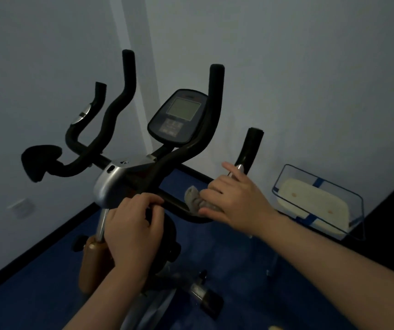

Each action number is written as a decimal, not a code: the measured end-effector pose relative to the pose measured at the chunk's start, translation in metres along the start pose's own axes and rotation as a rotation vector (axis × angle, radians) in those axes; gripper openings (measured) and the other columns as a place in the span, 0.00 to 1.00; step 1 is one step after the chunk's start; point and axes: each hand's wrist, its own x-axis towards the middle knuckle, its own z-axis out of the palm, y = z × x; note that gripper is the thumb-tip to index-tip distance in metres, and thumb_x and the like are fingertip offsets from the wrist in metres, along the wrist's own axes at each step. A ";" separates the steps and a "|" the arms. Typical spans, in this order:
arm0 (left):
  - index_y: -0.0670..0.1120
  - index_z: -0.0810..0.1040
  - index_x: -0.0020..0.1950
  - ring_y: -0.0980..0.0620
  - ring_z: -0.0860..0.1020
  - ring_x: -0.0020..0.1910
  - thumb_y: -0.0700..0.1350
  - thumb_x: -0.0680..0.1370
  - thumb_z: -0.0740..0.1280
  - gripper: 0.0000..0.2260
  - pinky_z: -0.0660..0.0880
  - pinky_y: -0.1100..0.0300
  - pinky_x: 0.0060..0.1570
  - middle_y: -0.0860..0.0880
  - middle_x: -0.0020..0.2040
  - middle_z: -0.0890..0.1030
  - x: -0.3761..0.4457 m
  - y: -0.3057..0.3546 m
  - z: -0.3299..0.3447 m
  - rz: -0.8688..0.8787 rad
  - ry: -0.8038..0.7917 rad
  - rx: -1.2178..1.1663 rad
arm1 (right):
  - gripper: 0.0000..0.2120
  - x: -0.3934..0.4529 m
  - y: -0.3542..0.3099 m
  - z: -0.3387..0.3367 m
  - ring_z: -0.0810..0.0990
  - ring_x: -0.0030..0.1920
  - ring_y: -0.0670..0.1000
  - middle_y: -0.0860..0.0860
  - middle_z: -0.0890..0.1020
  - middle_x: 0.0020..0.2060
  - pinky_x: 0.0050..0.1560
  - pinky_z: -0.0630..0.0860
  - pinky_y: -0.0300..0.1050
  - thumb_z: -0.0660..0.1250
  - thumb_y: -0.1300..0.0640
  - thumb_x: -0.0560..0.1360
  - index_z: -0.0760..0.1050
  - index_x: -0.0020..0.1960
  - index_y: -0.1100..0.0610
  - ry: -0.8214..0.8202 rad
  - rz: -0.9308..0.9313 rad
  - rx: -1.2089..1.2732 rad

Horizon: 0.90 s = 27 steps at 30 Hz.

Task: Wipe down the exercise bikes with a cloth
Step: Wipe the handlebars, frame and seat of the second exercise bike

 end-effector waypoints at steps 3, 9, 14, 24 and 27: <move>0.57 0.78 0.43 0.60 0.70 0.37 0.46 0.75 0.64 0.07 0.65 0.56 0.46 0.61 0.35 0.74 0.005 0.007 -0.003 -0.068 -0.075 0.046 | 0.16 0.008 0.036 -0.016 0.81 0.46 0.55 0.54 0.82 0.43 0.73 0.59 0.54 0.64 0.48 0.78 0.81 0.50 0.60 0.065 0.035 -0.008; 0.56 0.79 0.47 0.56 0.76 0.38 0.46 0.76 0.64 0.06 0.76 0.48 0.47 0.59 0.40 0.78 0.033 0.049 0.007 -0.090 -0.272 -0.236 | 0.09 -0.019 0.000 -0.027 0.75 0.55 0.48 0.45 0.75 0.53 0.61 0.73 0.51 0.60 0.48 0.80 0.71 0.56 0.50 0.526 0.802 0.580; 0.50 0.81 0.54 0.52 0.78 0.51 0.46 0.80 0.63 0.08 0.74 0.52 0.54 0.54 0.50 0.82 0.035 0.065 0.032 -0.054 -0.401 -0.066 | 0.11 -0.023 -0.021 -0.020 0.78 0.54 0.48 0.52 0.77 0.54 0.55 0.77 0.46 0.62 0.46 0.78 0.69 0.57 0.49 0.862 1.290 0.900; 0.52 0.80 0.48 0.62 0.75 0.37 0.45 0.79 0.63 0.06 0.69 0.65 0.34 0.59 0.40 0.78 0.031 0.063 0.030 -0.193 -0.353 0.037 | 0.20 0.016 -0.018 0.013 0.75 0.43 0.28 0.43 0.74 0.53 0.42 0.70 0.21 0.57 0.50 0.81 0.59 0.71 0.50 0.610 1.407 1.423; 0.54 0.80 0.46 0.62 0.75 0.33 0.45 0.79 0.64 0.06 0.67 0.63 0.31 0.59 0.35 0.78 0.029 0.064 0.030 -0.250 -0.333 0.020 | 0.09 0.036 0.032 0.001 0.75 0.52 0.35 0.43 0.73 0.56 0.53 0.71 0.27 0.57 0.51 0.82 0.62 0.60 0.40 0.686 1.252 1.394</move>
